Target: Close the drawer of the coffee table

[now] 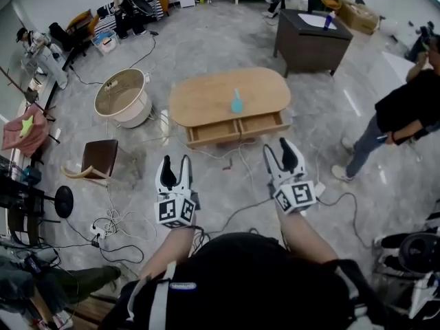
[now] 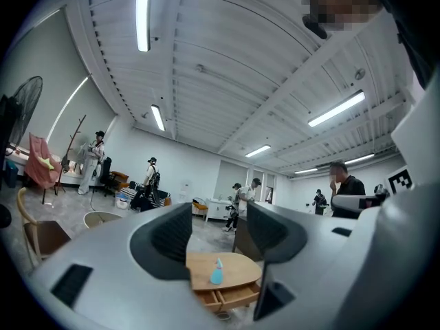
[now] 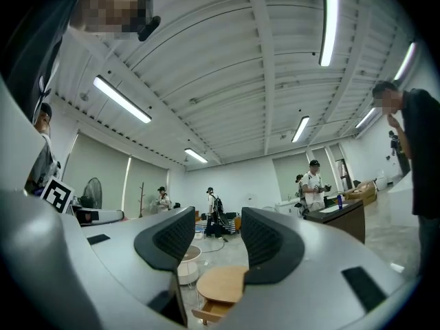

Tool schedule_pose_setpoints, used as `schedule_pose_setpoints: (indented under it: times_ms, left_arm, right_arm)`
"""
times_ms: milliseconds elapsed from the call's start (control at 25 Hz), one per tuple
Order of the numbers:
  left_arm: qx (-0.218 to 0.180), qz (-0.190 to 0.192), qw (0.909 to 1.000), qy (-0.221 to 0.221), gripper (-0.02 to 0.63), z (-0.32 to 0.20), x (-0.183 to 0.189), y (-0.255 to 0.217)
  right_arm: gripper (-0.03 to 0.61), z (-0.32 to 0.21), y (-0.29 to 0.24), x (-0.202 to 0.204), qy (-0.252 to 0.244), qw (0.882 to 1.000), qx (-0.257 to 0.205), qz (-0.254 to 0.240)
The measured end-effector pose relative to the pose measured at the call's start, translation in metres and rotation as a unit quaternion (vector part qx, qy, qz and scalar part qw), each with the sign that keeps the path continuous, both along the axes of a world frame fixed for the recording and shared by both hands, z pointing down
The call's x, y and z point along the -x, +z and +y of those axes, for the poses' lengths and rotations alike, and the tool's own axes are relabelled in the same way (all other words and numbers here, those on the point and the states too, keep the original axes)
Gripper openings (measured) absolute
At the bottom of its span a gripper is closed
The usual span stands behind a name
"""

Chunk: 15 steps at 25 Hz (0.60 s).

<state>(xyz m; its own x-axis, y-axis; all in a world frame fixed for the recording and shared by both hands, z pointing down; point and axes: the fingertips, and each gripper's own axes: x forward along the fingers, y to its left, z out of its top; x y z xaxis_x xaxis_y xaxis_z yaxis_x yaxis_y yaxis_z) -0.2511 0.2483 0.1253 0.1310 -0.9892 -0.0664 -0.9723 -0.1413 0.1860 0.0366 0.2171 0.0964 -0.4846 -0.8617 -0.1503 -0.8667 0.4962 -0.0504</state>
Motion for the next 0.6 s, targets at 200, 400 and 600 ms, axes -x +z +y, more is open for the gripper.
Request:
schedule_pose_setpoints:
  times_ms: [200, 400, 600]
  left_arm:
    - [0.000, -0.005, 0.9999, -0.010, 0.233, -0.009, -0.024, 0.003]
    - [-0.002, -0.009, 0.9998, -0.016, 0.233, -0.017, -0.051, 0.000]
    - [-0.002, -0.013, 0.9999, -0.005, 0.233, -0.040, -0.055, 0.010]
  right_arm:
    - [0.184, -0.013, 0.005, -0.032, -0.001, 1.000, 0.002, -0.003]
    - [0.184, -0.029, 0.005, -0.065, -0.002, 1.000, 0.005, 0.001]
    - [0.184, -0.050, 0.012, -0.067, 0.013, 1.000, 0.009, 0.009]
